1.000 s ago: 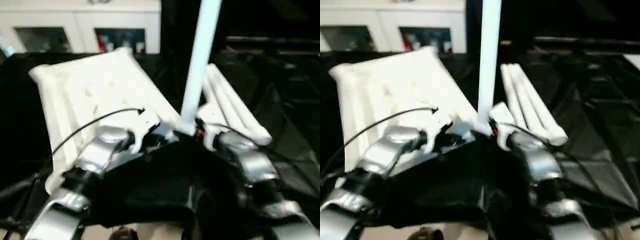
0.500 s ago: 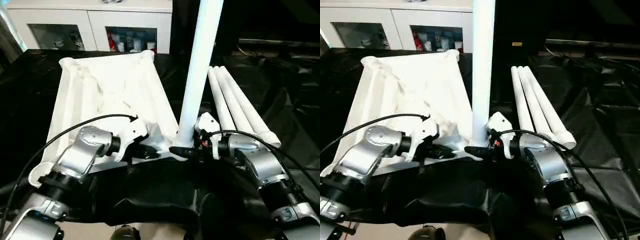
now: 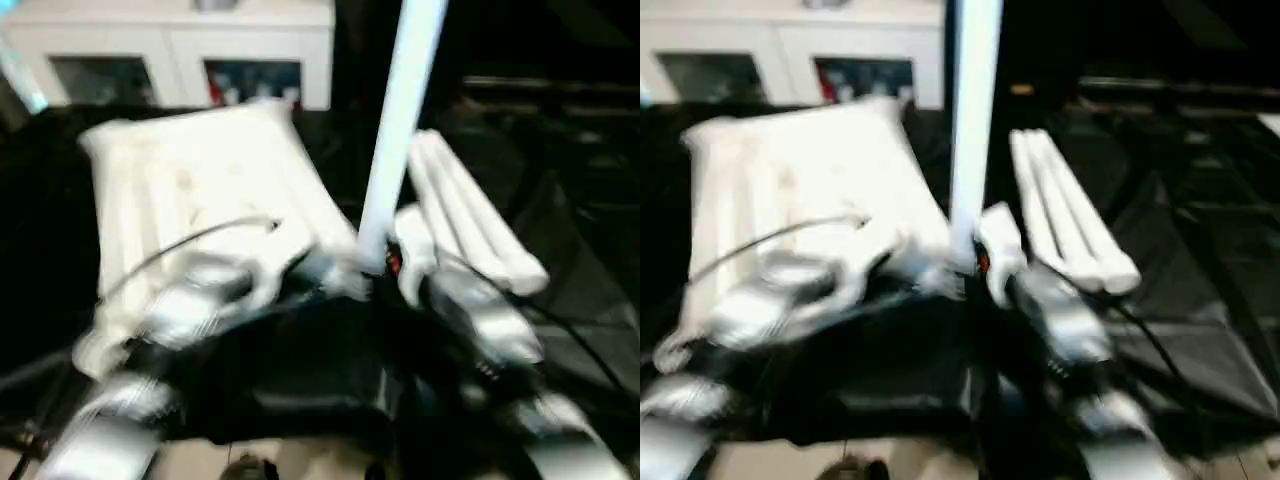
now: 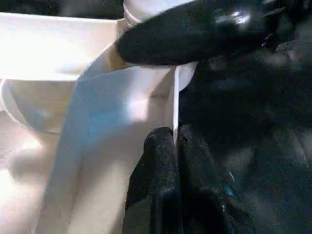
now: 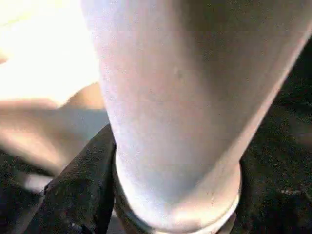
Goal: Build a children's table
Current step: Rotate leg to tighten
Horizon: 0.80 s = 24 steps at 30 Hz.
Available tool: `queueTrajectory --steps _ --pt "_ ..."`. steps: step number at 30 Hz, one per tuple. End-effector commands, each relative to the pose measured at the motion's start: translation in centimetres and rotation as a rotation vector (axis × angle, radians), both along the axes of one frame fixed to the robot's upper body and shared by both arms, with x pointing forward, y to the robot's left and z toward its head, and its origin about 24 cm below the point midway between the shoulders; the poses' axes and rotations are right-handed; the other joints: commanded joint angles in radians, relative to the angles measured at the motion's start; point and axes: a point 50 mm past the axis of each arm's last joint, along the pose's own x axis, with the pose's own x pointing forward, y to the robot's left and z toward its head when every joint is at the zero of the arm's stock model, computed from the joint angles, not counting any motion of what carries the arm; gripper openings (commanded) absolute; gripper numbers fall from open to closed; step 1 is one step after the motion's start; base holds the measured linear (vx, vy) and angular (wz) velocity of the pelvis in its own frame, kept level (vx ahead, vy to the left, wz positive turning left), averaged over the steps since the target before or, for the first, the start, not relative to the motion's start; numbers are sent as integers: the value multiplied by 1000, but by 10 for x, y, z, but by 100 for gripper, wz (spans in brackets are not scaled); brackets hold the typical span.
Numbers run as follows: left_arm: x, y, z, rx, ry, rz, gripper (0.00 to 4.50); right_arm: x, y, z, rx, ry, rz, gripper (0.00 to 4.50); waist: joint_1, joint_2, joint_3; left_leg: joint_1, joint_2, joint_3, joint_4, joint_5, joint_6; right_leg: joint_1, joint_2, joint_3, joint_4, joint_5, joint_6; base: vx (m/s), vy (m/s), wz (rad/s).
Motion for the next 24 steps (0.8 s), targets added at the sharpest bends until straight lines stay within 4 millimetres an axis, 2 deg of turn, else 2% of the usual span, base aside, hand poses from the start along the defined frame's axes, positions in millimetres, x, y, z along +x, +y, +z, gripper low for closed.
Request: queueTrajectory --steps 1,3,5,6,7,9,10,14,15,21,23,24 --pt "12 -21 28 -64 -106 27 0 -9 41 -9 66 60 84 273 -6 2 -78 32 47 -45 -81 -425 -34 34 -77 29 -97 -559 -121 0 0 0" --pt "12 -24 29 -70 -108 29 0 -9 47 -7 74 54 97 273 -7 1 -77 37 47 -42 -80 -432 -28 27 -76 32 -99 -547 -125 0 0 0" --pt "7 -35 30 -94 -113 -22 0 -13 62 -1 112 27 190 273 -5 1 -80 33 47 -38 -80 -401 -12 30 -75 38 -92 -492 -145 0 0 0" --pt "6 -36 30 -95 -114 -33 0 -14 63 -1 114 27 195 308 -5 1 -80 33 48 -38 -81 -397 -11 30 -75 39 -90 -481 -150 0 0 0" --pt "5 -37 29 -96 -115 -49 0 -14 63 -1 117 29 200 343 -4 -3 -81 31 48 -36 -80 -386 -7 32 -75 40 -87 -463 -159 0 0 0" --pt "3 -36 27 -89 -121 -71 0 -13 61 -1 106 21 199 345 -4 -2 -81 29 49 -36 -81 -379 -4 34 -76 40 -85 -458 -162 0 0 0" --pt "1 -35 26 -87 -121 -84 0 -12 59 -1 93 12 199 365 -4 -1 -81 30 50 -35 -81 -378 -5 33 -76 41 -85 -453 -165 0 0 0" --pt "-4 -26 21 -57 -124 -137 0 -15 49 2 41 -34 296 365 -3 -1 -83 26 52 -35 -82 -364 1 38 -77 44 -79 -421 -176 0 0 0" --pt "-5 -23 20 -49 -132 -156 0 -16 46 2 30 -37 329 365 -3 4 -82 26 52 -33 -83 -359 2 37 -75 45 -77 -405 -181 0 0 0" --pt "-14 -7 16 -30 -115 -252 0 -28 23 5 -55 -63 523 365 3 0 -82 26 55 -31 -82 -342 13 41 -74 48 -72 -375 -194 0 0 0" --pt "-23 5 15 -21 -101 -359 0 -36 7 8 -73 -52 642 365 9 0 -84 26 57 -32 -82 -332 21 45 -76 49 -69 -365 -197 0 0 0" --pt "-26 8 14 -15 -106 -388 0 -38 4 9 -75 -46 665 365 9 1 -82 25 59 -28 -83 -327 28 41 -72 51 -68 -354 -202 0 0 0"
